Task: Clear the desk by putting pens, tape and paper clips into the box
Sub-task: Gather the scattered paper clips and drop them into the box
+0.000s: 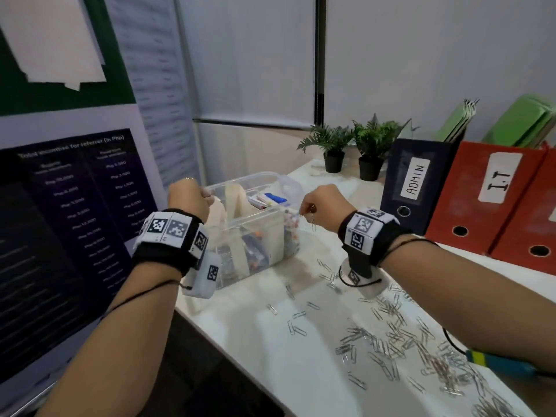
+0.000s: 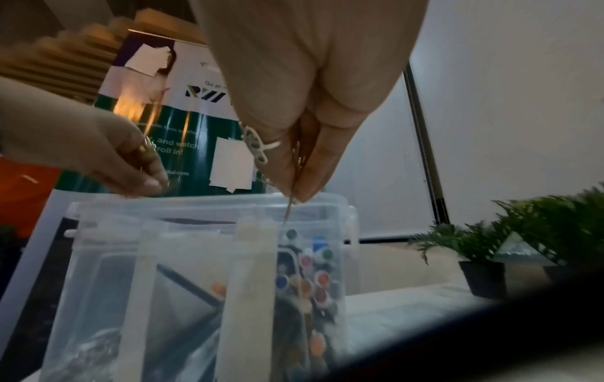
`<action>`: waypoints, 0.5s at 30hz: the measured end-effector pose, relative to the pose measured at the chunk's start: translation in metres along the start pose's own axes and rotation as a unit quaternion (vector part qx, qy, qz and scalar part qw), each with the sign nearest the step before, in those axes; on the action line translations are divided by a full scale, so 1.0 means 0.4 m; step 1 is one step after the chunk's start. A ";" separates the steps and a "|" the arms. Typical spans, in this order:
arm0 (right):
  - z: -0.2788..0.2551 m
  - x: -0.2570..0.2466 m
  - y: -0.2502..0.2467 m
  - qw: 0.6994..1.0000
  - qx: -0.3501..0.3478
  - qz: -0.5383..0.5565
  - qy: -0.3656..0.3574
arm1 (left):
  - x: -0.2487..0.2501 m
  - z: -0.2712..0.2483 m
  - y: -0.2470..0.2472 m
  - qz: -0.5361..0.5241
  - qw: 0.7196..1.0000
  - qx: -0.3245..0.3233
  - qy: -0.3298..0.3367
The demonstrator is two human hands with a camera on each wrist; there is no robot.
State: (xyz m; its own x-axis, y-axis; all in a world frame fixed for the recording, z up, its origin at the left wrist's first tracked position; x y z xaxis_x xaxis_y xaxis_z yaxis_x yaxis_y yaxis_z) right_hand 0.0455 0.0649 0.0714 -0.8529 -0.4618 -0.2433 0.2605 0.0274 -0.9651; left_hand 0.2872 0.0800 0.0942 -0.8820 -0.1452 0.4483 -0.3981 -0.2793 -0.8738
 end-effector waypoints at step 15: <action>0.221 -0.344 0.030 0.993 -0.020 0.069 -0.093 | -0.091 -0.061 0.040 0.010 0.995 -0.093 0.028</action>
State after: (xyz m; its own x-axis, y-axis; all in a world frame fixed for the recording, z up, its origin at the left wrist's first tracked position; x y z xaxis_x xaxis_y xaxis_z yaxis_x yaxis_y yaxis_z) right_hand 0.2060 0.0505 0.1020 -0.7117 -0.6064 -0.3548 0.3472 0.1354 -0.9279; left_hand 0.3067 0.1040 0.0594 -0.9004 -0.0943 0.4247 -0.4165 -0.0947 -0.9042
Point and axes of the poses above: each hand's wrist, its own z-axis towards the middle knuckle, its own y-axis out of the palm, x = y × z, the point moved 5 cm from there along z, towards the middle knuckle, and after that the axes turned 11 degrees about -x, right-handed, at the moved point
